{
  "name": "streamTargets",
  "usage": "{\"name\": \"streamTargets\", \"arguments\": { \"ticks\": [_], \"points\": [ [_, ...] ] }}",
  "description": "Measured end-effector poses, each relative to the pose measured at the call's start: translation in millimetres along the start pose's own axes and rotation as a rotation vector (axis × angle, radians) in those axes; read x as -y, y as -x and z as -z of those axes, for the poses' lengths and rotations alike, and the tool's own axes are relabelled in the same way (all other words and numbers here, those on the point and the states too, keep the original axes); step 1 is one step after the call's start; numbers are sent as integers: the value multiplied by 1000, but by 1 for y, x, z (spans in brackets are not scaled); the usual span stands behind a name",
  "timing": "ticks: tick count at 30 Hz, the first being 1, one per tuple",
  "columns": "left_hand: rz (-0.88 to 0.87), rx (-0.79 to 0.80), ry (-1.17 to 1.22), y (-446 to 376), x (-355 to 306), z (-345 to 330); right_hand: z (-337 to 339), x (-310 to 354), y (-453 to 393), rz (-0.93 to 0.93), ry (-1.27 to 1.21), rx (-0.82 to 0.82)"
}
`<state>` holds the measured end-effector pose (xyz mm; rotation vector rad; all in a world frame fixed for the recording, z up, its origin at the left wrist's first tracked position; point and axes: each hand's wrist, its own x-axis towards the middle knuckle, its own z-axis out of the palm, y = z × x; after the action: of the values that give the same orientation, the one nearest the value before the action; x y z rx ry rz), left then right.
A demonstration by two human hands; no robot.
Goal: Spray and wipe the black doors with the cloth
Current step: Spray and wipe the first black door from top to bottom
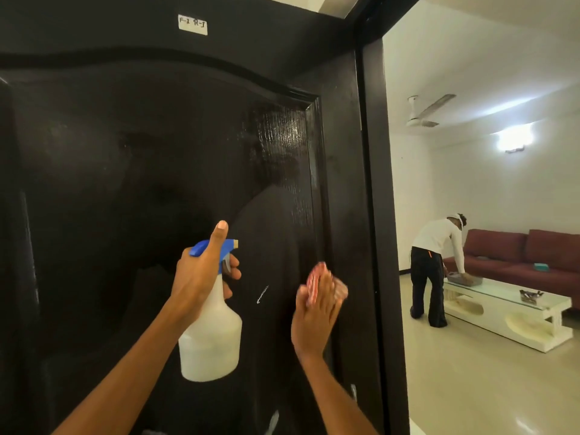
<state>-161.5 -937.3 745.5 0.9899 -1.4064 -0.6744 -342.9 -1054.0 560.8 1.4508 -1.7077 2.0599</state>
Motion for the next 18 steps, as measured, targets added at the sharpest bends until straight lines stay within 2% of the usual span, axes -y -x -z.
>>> {"name": "streamTargets", "arguments": {
  "ticks": [4, 5, 7, 12, 14, 18],
  "points": [
    [-5, -42, -30, 4, 2, 11, -4, -25, 77, -359, -41, 24],
    [-11, -53, -42, 5, 1, 17, -6, -19, 75, -414, -51, 34],
    [-19, -80, -70, 7, -2, 28, -9, 6, 53, -412, -49, 13],
    [-55, -126, -85, 5, -9, 48, -17, 107, -64, -160, 34, -84],
    [-70, -125, -75, 2, -12, 51, -17, 159, -112, -7, 75, -65],
    [-77, -129, -60, -3, -13, 51, -29, 225, -137, 506, 248, -6]
  ]
}}
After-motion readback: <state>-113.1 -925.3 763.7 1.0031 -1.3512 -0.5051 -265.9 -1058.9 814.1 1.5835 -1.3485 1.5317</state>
